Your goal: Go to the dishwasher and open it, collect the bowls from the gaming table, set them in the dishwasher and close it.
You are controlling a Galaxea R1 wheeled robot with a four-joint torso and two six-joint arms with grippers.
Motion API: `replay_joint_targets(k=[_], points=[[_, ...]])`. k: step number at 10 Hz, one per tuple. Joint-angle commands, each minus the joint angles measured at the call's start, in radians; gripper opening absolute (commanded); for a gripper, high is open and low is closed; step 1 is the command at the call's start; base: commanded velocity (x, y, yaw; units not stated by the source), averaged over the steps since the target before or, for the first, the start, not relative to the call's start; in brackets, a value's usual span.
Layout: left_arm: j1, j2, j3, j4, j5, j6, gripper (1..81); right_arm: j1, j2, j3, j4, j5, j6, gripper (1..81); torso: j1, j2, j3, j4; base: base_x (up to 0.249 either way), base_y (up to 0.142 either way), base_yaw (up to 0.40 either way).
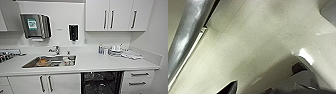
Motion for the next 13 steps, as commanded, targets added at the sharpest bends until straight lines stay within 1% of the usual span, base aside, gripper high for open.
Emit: replay_joint_targets(k=[1,2,3,4,5,6,7,8,9,10,11,12,13], points=[[0.131,0.166,-0.247,0.021,0.013,0.012,81.1,-0.042,-0.032,0.007,-0.108,0.032,-0.303,81.1,0.000,0.000,0.000,0.000,0.000,0.000,0.000],[0.177,0.234,-0.337,0.021,-0.013,0.012,81.1,-0.083,-0.025,-0.027,-0.107,0.099,-0.376,81.1,0.000,0.000,0.000,0.000,0.000,0.000,0.000],[0.224,0.309,-0.434,0.021,-0.021,0.012,81.1,-0.128,-0.024,-0.050,-0.108,0.162,-0.443,81.1,0.000,0.000,0.000,0.000,0.000,0.000,0.000],[0.266,0.372,-0.517,0.021,-0.035,0.012,81.1,-0.166,-0.021,-0.072,-0.110,0.208,-0.478,81.1,0.000,0.000,0.000,0.000,0.000,0.000,0.000],[0.302,0.419,-0.577,0.021,-0.058,0.012,81.1,-0.201,0.002,-0.122,-0.110,0.268,-0.501,81.1,0.000,0.000,0.000,0.000,0.000,0.000,0.000],[0.335,0.469,-0.638,0.022,-0.070,0.012,81.1,-0.240,0.028,-0.173,-0.111,0.308,-0.524,81.1,0.000,0.000,0.000,0.000,0.000,0.000,0.000],[0.361,0.527,-0.712,0.022,-0.070,0.014,81.1,-0.273,0.063,-0.243,-0.108,0.358,-0.561,81.1,0.000,0.000,0.000,0.000,0.000,0.000,0.000],[0.385,0.562,-0.757,0.022,-0.072,0.014,81.1,-0.301,0.088,-0.291,-0.108,0.386,-0.575,81.1,0.000,0.000,0.000,0.000,0.000,0.000,0.000],[0.389,0.594,-0.792,0.018,-0.064,0.006,81.1,-0.324,0.117,-0.346,-0.111,0.412,-0.581,81.1,0.000,0.000,0.000,0.000,0.000,0.000,0.000],[0.391,0.612,-0.807,0.013,-0.057,0.005,81.1,-0.342,0.131,-0.372,-0.138,0.431,-0.581,81.1,0.000,0.000,0.000,0.000,0.000,0.000,0.000],[0.394,0.621,-0.812,0.010,-0.053,0.005,81.1,-0.362,0.145,-0.377,-0.191,0.455,-0.581,81.1,0.000,0.000,0.001,0.000,0.000,0.000,0.000],[0.394,0.633,-0.807,0.009,-0.053,0.003,81.1,-0.381,0.169,-0.388,-0.240,0.460,-0.579,81.1,0.000,0.000,0.001,0.000,0.000,0.000,0.000],[0.394,0.645,-0.810,0.010,-0.052,0.003,81.1,-0.392,0.188,-0.403,-0.251,0.460,-0.579,81.1,-0.065,0.100,0.001,0.000,0.000,0.000,0.000]])
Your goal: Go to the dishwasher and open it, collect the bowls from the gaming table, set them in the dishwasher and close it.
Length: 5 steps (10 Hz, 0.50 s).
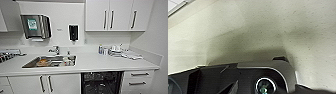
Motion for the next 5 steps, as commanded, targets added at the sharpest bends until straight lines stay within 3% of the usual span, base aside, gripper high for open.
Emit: replay_joint_targets(k=[1,5], points=[[-0.051,-0.025,0.003,0.008,0.023,0.003,81.1,0.034,0.009,-0.023,-0.076,0.008,-0.013,81.1,-0.064,0.099,0.000,0.000,0.000,0.000,0.000],[-0.050,0.060,-0.113,0.005,0.044,0.003,81.1,0.025,0.092,-0.152,-0.078,0.008,-0.012,81.1,-0.138,0.212,0.001,0.000,0.000,0.000,0.000]])
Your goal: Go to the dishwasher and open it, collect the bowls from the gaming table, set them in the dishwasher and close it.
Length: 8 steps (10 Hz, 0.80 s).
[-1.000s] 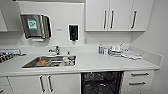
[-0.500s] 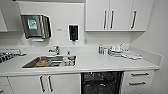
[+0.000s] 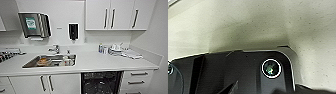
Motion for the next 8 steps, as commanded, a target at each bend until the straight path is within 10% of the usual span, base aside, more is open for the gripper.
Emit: replay_joint_targets(k=[1,5,8], points=[[-0.044,0.045,-0.069,0.004,0.060,0.004,81.1,0.052,0.055,-0.094,-0.027,-0.028,-0.008,81.1,-0.061,0.095,0.000,0.000,0.000,0.000,0.000],[-0.041,0.197,-0.271,0.004,0.105,0.004,81.1,0.002,0.168,-0.269,-0.079,-0.004,-0.011,81.1,-0.154,0.241,0.000,0.000,0.000,0.000,0.000],[-0.041,0.275,-0.361,0.004,0.125,0.004,81.1,-0.011,0.228,-0.371,-0.071,0.049,-0.009,81.1,-0.213,0.337,0.107,0.000,0.000,0.000,0.000]])
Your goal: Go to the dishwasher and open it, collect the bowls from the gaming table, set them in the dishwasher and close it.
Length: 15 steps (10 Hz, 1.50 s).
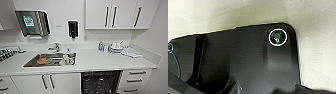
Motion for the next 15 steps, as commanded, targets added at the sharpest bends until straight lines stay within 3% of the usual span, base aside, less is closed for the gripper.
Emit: replay_joint_targets(k=[1,3,4,7,11,12,13,14,15], points=[[-0.025,0.048,-0.100,0.005,0.062,0.004,81.1,0.040,0.041,-0.106,-0.012,-0.004,-0.002,81.1,-0.064,0.099,0.097,0.000,0.000,0.000,0.000],[-0.025,0.117,-0.176,0.009,0.075,0.004,81.1,0.040,0.058,-0.126,-0.013,0.004,-0.002,81.1,-0.105,0.161,0.160,0.000,0.000,0.000,0.000],[-0.025,0.137,-0.196,0.009,0.085,0.004,81.1,0.040,0.059,-0.125,-0.012,0.016,-0.002,81.1,-0.129,0.197,0.098,0.000,0.000,0.000,0.000],[-0.025,0.198,-0.257,0.005,0.085,0.004,81.1,0.040,0.070,-0.131,-0.016,0.018,0.001,81.1,-0.187,0.286,0.143,0.000,0.000,0.000,0.000],[-0.026,0.266,-0.371,-0.007,0.085,0.004,81.1,0.019,0.128,-0.195,-0.011,-0.001,0.000,81.1,-0.279,0.428,0.148,0.000,0.000,0.000,0.000],[-0.026,0.266,-0.377,-0.008,0.085,0.004,81.1,-0.001,0.159,-0.238,0.012,0.004,-0.003,81.1,-0.302,0.464,0.148,0.000,0.000,0.000,0.000],[-0.026,0.264,-0.377,-0.009,0.085,0.004,81.1,-0.022,0.189,-0.291,0.096,0.015,-0.026,81.1,-0.326,0.500,0.148,0.000,0.000,0.000,0.000],[-0.026,0.263,-0.377,-0.009,0.087,0.004,81.1,-0.032,0.212,-0.336,0.219,0.019,-0.165,81.1,-0.349,0.536,0.148,0.000,0.000,0.000,0.000],[-0.026,0.260,-0.377,-0.009,0.087,0.004,81.1,-0.029,0.226,-0.349,0.385,0.018,-0.348,81.1,-0.373,0.573,0.148,0.000,0.000,0.000,0.000]])
